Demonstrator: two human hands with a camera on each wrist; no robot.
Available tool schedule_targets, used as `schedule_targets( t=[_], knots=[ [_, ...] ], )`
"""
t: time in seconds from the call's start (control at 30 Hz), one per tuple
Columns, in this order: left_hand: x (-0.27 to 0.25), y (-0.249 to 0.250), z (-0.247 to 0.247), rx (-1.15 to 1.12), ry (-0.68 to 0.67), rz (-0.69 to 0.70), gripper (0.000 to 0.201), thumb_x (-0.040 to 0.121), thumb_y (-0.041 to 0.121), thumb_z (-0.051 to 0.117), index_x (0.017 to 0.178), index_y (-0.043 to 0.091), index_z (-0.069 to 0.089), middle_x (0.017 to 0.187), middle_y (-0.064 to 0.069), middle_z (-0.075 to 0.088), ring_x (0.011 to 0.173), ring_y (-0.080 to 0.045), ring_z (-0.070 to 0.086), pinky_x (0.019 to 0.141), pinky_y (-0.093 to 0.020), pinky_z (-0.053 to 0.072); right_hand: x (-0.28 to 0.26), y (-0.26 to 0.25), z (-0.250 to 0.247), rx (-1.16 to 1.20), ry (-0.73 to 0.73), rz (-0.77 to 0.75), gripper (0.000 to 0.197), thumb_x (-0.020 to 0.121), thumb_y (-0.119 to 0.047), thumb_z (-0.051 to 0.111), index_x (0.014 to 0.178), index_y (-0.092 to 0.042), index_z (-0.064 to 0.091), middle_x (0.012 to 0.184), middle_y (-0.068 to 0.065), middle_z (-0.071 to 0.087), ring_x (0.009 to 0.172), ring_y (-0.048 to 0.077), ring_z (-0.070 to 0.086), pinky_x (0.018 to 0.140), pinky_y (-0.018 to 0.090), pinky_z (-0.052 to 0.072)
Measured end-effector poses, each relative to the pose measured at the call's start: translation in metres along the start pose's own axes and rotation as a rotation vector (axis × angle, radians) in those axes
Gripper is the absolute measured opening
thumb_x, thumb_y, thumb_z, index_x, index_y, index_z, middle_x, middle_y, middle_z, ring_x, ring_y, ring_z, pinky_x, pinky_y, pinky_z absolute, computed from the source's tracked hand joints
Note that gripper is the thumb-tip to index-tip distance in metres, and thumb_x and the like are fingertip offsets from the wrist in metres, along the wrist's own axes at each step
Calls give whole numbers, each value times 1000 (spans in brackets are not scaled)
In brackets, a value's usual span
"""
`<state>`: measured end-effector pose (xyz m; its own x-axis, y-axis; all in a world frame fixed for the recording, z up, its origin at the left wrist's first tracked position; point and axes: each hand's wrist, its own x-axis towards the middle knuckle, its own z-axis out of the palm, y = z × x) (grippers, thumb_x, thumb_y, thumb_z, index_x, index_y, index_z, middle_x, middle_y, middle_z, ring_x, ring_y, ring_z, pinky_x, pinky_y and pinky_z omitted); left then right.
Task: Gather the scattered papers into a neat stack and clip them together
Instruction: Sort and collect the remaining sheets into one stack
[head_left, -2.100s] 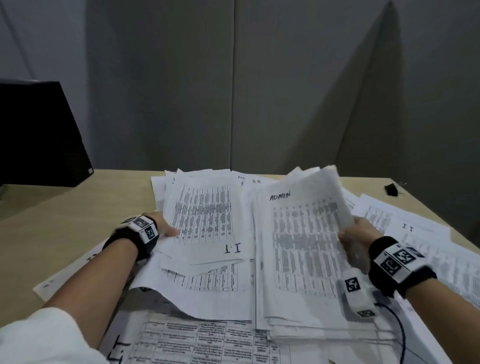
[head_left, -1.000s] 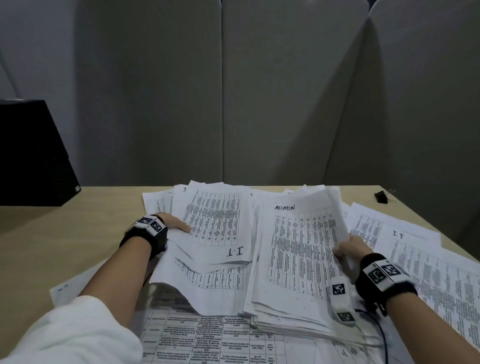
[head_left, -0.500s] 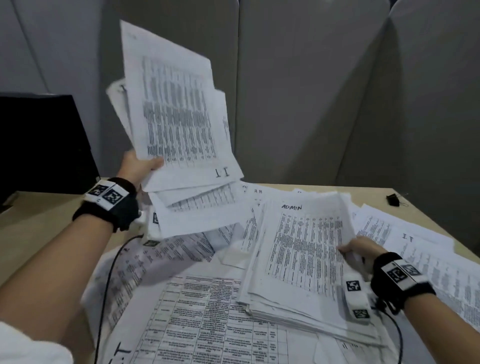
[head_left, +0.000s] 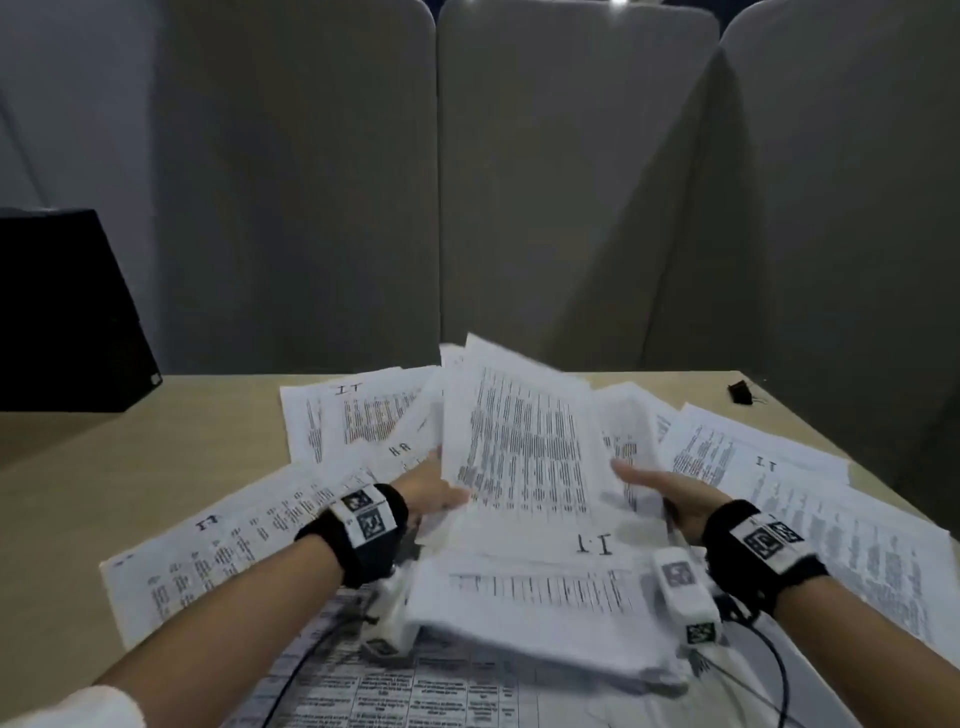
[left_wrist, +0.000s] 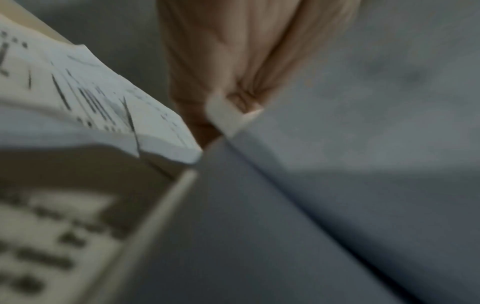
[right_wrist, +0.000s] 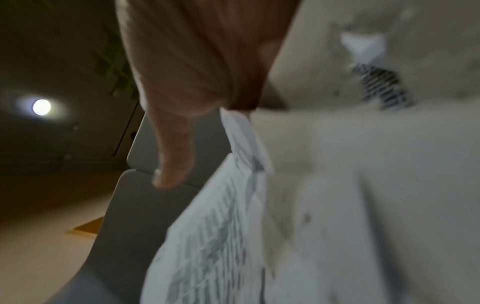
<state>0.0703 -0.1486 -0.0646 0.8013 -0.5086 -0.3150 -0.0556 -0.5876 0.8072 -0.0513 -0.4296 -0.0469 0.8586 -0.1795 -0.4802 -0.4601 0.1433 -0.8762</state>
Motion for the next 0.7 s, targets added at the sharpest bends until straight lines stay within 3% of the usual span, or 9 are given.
schedule_targets(
  t=[0.13,0.23,0.33,0.4,0.5,0.57,0.6,0.67,0.7],
  knots=[
    [-4,15,5,114,-167,-19,45,92,15,55,134,3,46,137,-16,51,125,-31,50,110,-43,36,-3,-2,9,-204,74,-36,22,81,7,60,102,9,54,72,19,66,65,31,64,72,44,56],
    [-16,29,-9,0,-161,32,61,88,19,61,141,8,33,140,-10,48,123,-23,49,104,-32,41,-13,-9,14,-192,48,-195,23,76,13,60,98,7,55,68,15,60,61,25,57,58,30,49],
    [-32,42,-31,-310,-52,127,101,49,46,87,132,12,41,119,-7,62,104,-23,57,75,-32,52,-35,-26,20,-133,4,-383,21,75,12,61,93,0,57,70,10,61,57,15,59,47,21,47],
    [-44,57,-46,-489,11,221,108,26,53,89,121,15,52,109,0,68,102,-15,63,79,-28,52,-50,-43,28,-114,-10,-523,26,73,9,64,94,-5,60,80,10,64,71,20,61,57,23,52],
    [-71,98,-65,-653,150,376,62,62,27,81,114,3,59,102,-5,70,108,-23,63,95,-37,48,-69,-75,46,-24,62,-760,24,82,10,58,92,-12,60,79,2,67,71,15,65,60,20,55],
    [-85,122,-79,-662,311,527,19,80,9,66,99,4,63,85,-2,72,90,-21,68,93,-42,49,-78,-96,62,10,141,-917,24,83,3,60,103,-9,58,89,3,66,77,11,66,67,22,57],
    [-91,132,-85,-623,378,582,10,81,11,67,90,8,63,77,1,72,79,-20,68,90,-44,51,-78,-103,68,16,167,-978,32,82,-1,63,113,-4,55,96,6,66,84,13,67,74,26,58],
    [-100,141,-91,-545,454,642,26,74,26,76,88,11,60,81,-1,69,76,-19,65,87,-44,54,-83,-111,81,70,196,-1056,39,79,-5,67,116,-1,54,97,3,68,87,12,67,79,29,57],
    [-104,142,-92,-528,456,662,40,69,30,79,99,8,61,92,-2,71,83,-18,67,88,-41,54,-83,-113,86,101,198,-1084,32,79,-4,68,109,-6,59,89,-5,71,82,6,68,76,25,56]
  ],
)
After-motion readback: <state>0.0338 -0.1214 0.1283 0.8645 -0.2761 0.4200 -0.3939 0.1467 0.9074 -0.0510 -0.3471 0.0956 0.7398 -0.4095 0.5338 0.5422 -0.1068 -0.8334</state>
